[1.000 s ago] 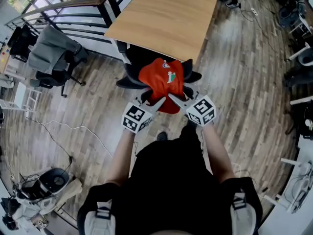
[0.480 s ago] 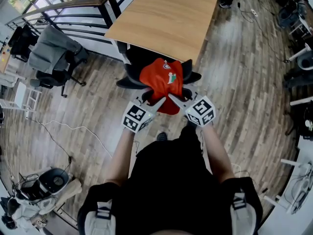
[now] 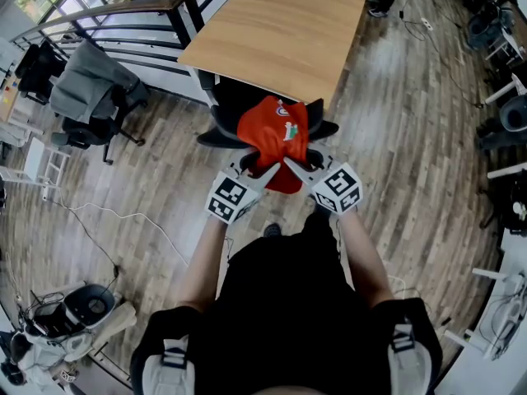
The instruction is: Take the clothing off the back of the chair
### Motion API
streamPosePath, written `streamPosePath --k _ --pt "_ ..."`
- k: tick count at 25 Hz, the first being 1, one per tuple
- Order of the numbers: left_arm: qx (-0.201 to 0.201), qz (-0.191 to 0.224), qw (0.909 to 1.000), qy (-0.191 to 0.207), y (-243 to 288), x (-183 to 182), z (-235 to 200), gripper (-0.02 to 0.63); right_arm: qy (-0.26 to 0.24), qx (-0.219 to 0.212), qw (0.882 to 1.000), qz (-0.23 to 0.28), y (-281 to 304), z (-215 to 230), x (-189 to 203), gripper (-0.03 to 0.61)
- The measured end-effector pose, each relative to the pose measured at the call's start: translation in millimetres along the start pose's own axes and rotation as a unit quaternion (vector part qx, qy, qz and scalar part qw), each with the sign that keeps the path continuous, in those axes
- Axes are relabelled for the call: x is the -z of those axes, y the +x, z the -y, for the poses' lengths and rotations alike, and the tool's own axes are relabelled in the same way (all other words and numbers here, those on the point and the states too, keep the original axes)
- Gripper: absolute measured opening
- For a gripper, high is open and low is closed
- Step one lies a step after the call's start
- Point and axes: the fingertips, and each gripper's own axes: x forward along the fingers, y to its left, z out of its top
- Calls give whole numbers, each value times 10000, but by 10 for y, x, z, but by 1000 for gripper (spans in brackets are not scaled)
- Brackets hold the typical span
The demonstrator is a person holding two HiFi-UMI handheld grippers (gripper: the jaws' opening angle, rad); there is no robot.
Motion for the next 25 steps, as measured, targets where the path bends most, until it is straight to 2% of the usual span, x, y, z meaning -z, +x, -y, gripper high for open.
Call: streamPosePath --k 4,12,17,21,25 --pt "3 96 9999 54 -90 -23 43 161 -111 18 9998 170 -12 -76 -9 106" --pt "116 296 9995 83 -280 -99 98 161 -19 268 9995 181 -74 -268 -150 104" --pt "184 311 9992 144 -405 -77 241 160 9 314 9990 307 -164 -428 -111 103" --pt "135 430 9987 228 -526 -116 299 160 -182 302 9979 549 -190 -535 -184 103" --pt "47 576 9977 362 -592 -212 426 158 -34 389 9978 544 -344 -629 -264 101"
